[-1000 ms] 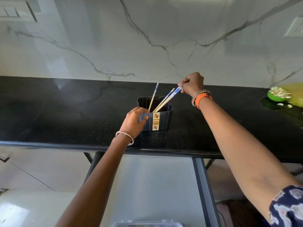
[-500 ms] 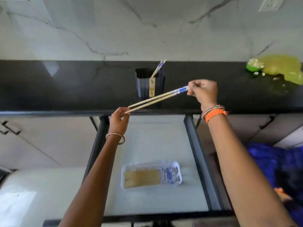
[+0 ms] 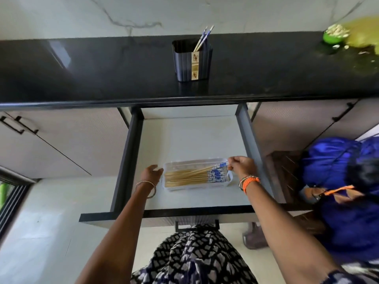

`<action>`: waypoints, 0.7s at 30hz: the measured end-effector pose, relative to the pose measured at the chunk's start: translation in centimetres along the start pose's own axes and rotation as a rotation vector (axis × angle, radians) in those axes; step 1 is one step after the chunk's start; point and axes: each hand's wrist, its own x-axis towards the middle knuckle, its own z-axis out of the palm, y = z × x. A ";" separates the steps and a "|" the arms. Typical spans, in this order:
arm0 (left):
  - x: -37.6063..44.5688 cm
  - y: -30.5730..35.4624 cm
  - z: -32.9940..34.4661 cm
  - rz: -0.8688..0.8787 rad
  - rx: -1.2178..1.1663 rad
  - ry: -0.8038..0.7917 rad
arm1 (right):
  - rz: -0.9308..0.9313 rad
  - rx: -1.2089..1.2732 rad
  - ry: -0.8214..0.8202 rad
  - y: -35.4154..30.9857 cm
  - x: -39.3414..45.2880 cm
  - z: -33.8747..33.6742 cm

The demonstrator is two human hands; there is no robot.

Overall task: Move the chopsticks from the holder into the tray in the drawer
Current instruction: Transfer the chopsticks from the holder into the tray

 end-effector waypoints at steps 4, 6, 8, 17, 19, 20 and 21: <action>-0.1 0.1 0.7 -0.032 0.127 -0.079 | 0.041 -0.107 0.010 0.3 -0.3 1.7; -0.2 0.2 0.6 -0.031 0.137 -0.071 | 0.038 -0.247 0.005 0.8 -0.1 2.1; -0.2 0.0 0.6 -0.019 0.145 -0.073 | -0.007 -0.388 -0.011 1.1 0.0 2.3; 0.0 -0.8 0.9 -0.016 0.145 -0.086 | -0.164 -0.923 -0.241 0.2 -0.5 3.6; 0.0 -0.7 0.9 -0.027 0.152 -0.087 | -0.146 -0.997 -0.343 0.0 -0.5 3.8; 0.0 -0.6 0.9 -0.034 0.164 -0.091 | -0.135 -1.030 -0.393 -0.1 -0.4 3.9; -0.1 -0.4 0.8 -0.042 0.179 -0.097 | -0.125 -1.066 -0.442 -0.3 -0.3 4.0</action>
